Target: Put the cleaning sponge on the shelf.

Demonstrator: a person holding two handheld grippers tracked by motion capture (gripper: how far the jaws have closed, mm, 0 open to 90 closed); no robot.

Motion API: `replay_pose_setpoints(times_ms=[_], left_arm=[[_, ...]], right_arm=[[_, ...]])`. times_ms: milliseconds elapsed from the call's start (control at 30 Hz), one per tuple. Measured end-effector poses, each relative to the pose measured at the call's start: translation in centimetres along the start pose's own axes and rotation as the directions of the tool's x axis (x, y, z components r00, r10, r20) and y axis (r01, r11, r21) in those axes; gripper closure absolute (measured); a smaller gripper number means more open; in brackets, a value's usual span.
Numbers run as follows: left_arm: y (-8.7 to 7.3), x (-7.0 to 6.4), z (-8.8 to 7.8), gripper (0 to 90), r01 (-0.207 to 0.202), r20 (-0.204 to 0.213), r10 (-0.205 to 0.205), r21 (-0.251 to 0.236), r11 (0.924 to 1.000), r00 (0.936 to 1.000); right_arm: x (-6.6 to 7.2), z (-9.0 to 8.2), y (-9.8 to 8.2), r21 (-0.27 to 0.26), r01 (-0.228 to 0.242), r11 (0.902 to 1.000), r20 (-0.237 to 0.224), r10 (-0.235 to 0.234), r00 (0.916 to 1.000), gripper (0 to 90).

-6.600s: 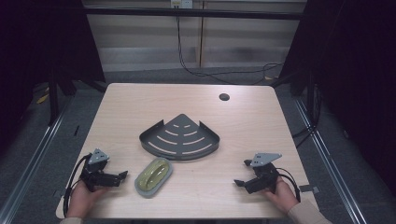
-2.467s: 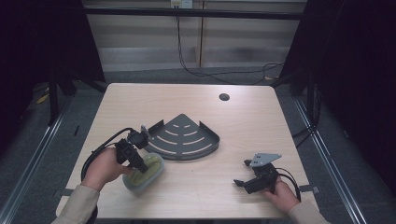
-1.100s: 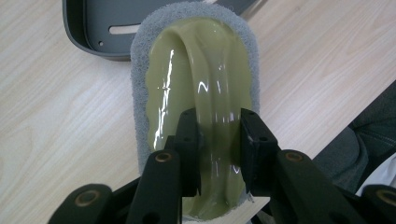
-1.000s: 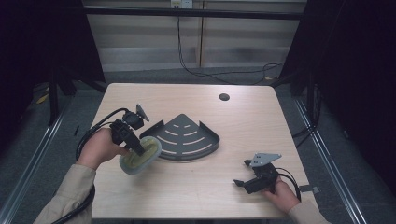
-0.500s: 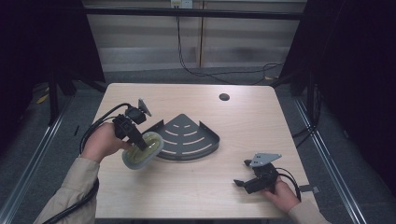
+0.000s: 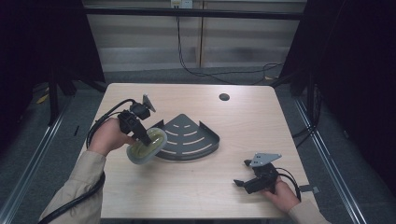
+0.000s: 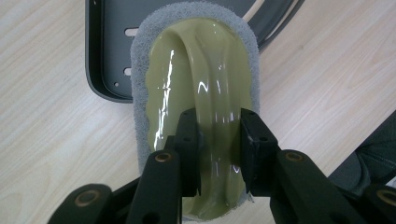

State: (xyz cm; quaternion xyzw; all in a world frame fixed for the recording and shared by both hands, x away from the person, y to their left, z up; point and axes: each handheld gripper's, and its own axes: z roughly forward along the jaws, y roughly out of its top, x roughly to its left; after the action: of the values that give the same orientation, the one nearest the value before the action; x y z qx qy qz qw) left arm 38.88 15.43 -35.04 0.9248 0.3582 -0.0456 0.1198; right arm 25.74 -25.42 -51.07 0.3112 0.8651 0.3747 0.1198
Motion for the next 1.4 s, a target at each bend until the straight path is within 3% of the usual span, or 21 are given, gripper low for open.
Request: replay_pose_setpoints(times_ms=[300,1400], left_arm=[[0.9,0.7,0.2,71.6,0.005,-0.002,-0.005,-0.017,0.9998,1.0],[4.7,1.3,0.8,71.4,-0.025,-0.02,0.025,-0.012,0.9996,0.9995]], right_arm=[[0.0,0.0,0.0,0.0,0.0,1.0,0.0,0.0,1.0,11.4],[0.0,0.0,0.0,0.0,0.0,1.0,0.0,0.0,1.0,11.4]])
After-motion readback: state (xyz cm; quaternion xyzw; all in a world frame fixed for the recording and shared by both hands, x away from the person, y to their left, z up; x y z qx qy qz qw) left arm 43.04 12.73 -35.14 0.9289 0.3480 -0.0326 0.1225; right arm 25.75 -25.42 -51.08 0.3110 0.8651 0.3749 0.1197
